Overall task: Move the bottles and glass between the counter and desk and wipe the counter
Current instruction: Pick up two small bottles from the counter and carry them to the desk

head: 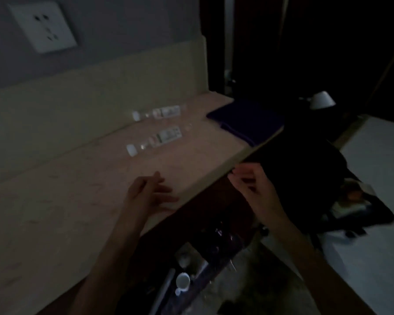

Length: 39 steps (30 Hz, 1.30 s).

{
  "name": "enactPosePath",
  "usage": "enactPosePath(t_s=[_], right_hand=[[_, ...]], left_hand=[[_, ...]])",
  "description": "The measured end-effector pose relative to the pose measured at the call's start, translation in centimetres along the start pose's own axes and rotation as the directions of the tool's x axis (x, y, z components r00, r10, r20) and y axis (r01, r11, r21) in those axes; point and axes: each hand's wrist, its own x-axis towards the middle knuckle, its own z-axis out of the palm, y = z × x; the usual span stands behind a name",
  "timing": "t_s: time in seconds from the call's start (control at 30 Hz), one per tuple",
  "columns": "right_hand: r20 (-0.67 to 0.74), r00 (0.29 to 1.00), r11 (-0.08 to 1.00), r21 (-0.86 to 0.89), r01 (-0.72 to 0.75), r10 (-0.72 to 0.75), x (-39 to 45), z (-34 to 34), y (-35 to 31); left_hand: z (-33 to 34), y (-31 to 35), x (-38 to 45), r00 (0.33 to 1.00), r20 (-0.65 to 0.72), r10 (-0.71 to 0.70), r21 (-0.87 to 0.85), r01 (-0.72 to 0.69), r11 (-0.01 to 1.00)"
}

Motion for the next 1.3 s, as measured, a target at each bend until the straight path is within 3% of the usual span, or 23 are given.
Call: enactPosePath(t_s=[0.1, 0.33, 0.5, 0.6, 0.7, 0.8, 0.9, 1.03, 1.3], right_hand=[[0.109, 0.980, 0.980, -0.093, 0.175, -0.165, 8.6, 2.1, -2.6], [0.333, 0.898, 0.921, -0.162, 0.355, -0.287, 22.8, 8.0, -5.4], [0.492, 0.794, 0.836, -0.211, 0.507, -0.357, 29.3, 11.9, -5.8], [0.574, 0.707, 0.775, -0.187, 0.604, -0.413, 32.1, 13.8, -5.7], [0.647, 0.638, 0.740, -0.165, 0.652, -0.418, 33.7, 14.7, -5.8], [0.705, 0.566, 0.666, -0.178, 0.725, -0.428, 34.8, 14.9, -5.8], [0.739, 0.525, 0.599, -0.206, 0.774, -0.423, 35.7, 15.3, -5.6], [0.804, 0.477, 0.476, -0.283, 0.832, -0.355, 36.0, 16.1, -4.6], [0.777, 0.544, 0.554, -0.314, 0.771, -0.317, 35.7, 16.7, -2.8]], left_hand=[[0.0, 2.0, 3.9, 0.990, -0.136, -0.029, -0.028, 0.026, 0.999], [2.6, 5.4, 7.5, 0.927, -0.293, -0.233, -0.178, 0.186, 0.966], [4.9, 5.5, 9.0, 0.872, -0.445, -0.203, -0.048, 0.203, 0.978], [5.8, 5.3, 10.6, 0.790, -0.601, -0.123, 0.122, 0.242, 0.963], [6.8, 5.4, 12.5, 0.648, -0.747, -0.148, 0.146, 0.377, 0.915], [8.8, 5.7, 14.4, 0.562, -0.827, -0.022, 0.364, 0.564, 0.741], [10.2, 5.5, 16.9, 0.424, -0.905, -0.045, 0.231, 0.577, 0.784], [11.2, 7.4, 18.7, 0.522, -0.829, -0.201, 0.098, 0.489, 0.867], [10.9, 8.0, 20.2, 0.531, -0.818, -0.221, 0.168, 0.588, 0.791]])
